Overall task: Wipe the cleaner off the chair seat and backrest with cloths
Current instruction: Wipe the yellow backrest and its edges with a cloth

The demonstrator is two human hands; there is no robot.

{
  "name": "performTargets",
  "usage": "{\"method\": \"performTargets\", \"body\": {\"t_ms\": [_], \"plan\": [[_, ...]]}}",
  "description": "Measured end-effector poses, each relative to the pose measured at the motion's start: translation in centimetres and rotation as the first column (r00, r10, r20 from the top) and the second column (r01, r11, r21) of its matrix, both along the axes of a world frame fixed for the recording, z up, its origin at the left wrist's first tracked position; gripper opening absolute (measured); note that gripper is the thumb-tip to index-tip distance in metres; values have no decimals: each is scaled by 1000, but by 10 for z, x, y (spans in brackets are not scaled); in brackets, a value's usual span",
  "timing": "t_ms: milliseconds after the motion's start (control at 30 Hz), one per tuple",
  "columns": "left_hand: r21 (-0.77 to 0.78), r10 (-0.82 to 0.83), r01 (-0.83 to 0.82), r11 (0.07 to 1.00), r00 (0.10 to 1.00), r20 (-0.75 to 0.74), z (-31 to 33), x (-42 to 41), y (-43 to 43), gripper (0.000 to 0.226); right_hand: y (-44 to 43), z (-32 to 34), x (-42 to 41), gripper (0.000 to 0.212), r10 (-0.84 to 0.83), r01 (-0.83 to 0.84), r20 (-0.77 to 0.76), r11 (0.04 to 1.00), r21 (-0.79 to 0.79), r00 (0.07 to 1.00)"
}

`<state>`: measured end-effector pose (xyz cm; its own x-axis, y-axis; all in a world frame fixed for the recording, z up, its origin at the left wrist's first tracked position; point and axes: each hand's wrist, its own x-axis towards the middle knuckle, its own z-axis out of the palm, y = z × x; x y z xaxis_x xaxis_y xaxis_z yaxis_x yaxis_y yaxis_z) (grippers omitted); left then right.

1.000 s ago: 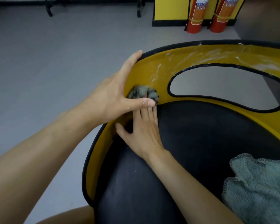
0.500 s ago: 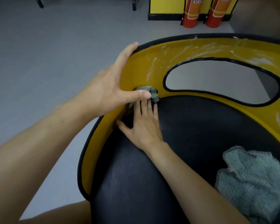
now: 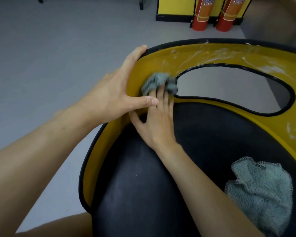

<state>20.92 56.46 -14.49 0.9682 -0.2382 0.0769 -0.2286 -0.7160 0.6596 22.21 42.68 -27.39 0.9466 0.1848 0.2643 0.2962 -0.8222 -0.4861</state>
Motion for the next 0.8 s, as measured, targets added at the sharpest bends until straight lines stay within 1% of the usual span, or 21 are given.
{"method": "performTargets", "body": {"t_ms": [67, 133, 167, 233, 267, 333, 433, 500, 600, 733, 800], "plan": [[31, 11, -11, 999, 1000, 12, 1, -1, -1, 106, 1, -16, -10, 98, -12, 1, -108, 994, -107, 994], [36, 19, -20, 999, 1000, 24, 0, -2, -2, 107, 2, -23, -13, 106, -38, 7, -163, 983, -181, 986], [29, 19, -20, 999, 1000, 20, 0, -3, -3, 107, 2, -22, -12, 108, -36, 4, -180, 984, -178, 983], [21, 15, -15, 1000, 1000, 8, 0, -3, -3, 108, 2, -16, -8, 107, -17, -2, -181, 995, -104, 983], [16, 14, -14, 1000, 1000, 0, 0, -4, -4, 108, 0, -10, -6, 105, -9, 0, -158, 999, -53, 987], [1, 11, -11, 1000, 1000, -5, 1, -4, -4, 107, -2, 7, 2, 103, -18, 18, -60, 1000, 8, 998], [-3, 13, -13, 1000, 1000, -9, 2, -3, -5, 108, -3, 34, 11, 103, -27, 26, 78, 1000, 8, 997], [5, 10, -10, 1000, 1000, -9, 3, -3, -4, 108, -4, 37, 15, 100, -14, 16, 97, 1000, -22, 995], [24, 10, -10, 1000, 1000, -11, 2, -2, -2, 106, -10, 16, 9, 97, -2, 5, 28, 997, -81, 1000], [30, 13, -13, 999, 1000, -9, 3, -3, -5, 108, -18, -16, -5, 105, 26, -63, -155, 968, -242, 988], [29, 22, -22, 999, 1000, 0, 3, -3, -5, 109, -19, -19, -5, 107, 33, -77, -181, 966, -246, 983]]}}
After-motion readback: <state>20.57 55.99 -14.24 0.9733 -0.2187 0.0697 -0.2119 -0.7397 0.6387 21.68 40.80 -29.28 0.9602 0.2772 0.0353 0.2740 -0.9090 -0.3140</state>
